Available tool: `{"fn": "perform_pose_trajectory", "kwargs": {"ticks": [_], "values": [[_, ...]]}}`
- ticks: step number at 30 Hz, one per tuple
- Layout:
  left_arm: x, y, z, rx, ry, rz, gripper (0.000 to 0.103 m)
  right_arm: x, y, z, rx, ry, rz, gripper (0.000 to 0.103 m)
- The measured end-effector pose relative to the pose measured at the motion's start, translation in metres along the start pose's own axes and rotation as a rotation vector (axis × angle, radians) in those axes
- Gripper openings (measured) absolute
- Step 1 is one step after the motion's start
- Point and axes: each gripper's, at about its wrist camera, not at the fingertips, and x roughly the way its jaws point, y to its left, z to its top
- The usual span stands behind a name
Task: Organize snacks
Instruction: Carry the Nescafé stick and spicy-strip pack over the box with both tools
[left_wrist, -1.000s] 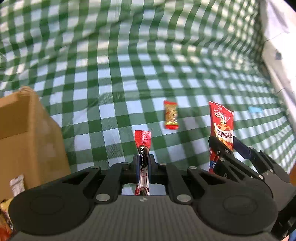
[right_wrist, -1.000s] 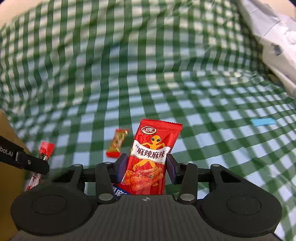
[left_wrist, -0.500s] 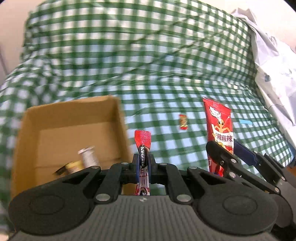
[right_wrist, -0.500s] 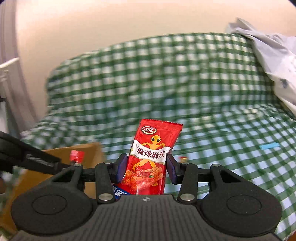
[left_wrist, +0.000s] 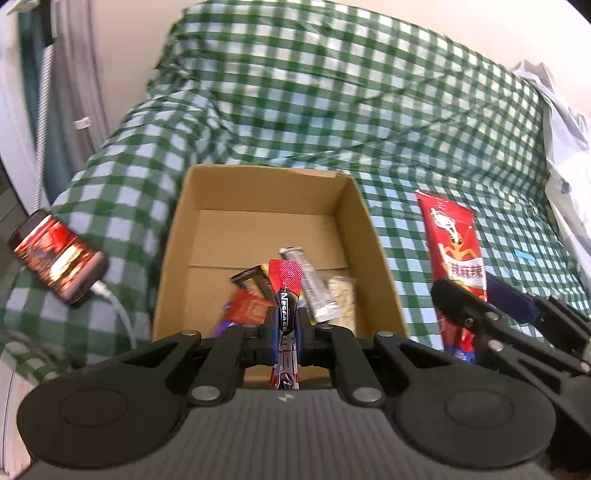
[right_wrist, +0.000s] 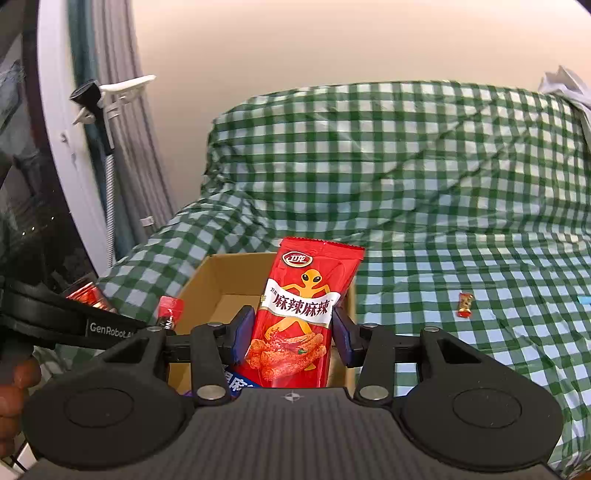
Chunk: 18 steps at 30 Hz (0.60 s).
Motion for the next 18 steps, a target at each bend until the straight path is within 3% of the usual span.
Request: {"fn": "perform_pose_trajectory", "kwargs": {"ticks": [8,18], "values": [[-0.014,0.026,-0.013,-0.038,-0.031,0.01,0.009,-0.015,0.024,0.0,-0.047,0.0,-0.004,0.047],[-0.014,0.03,-0.011,-0.058,-0.04,0.003,0.009,-0.018,0.027,0.0,-0.063,0.006,-0.005,0.048]]}}
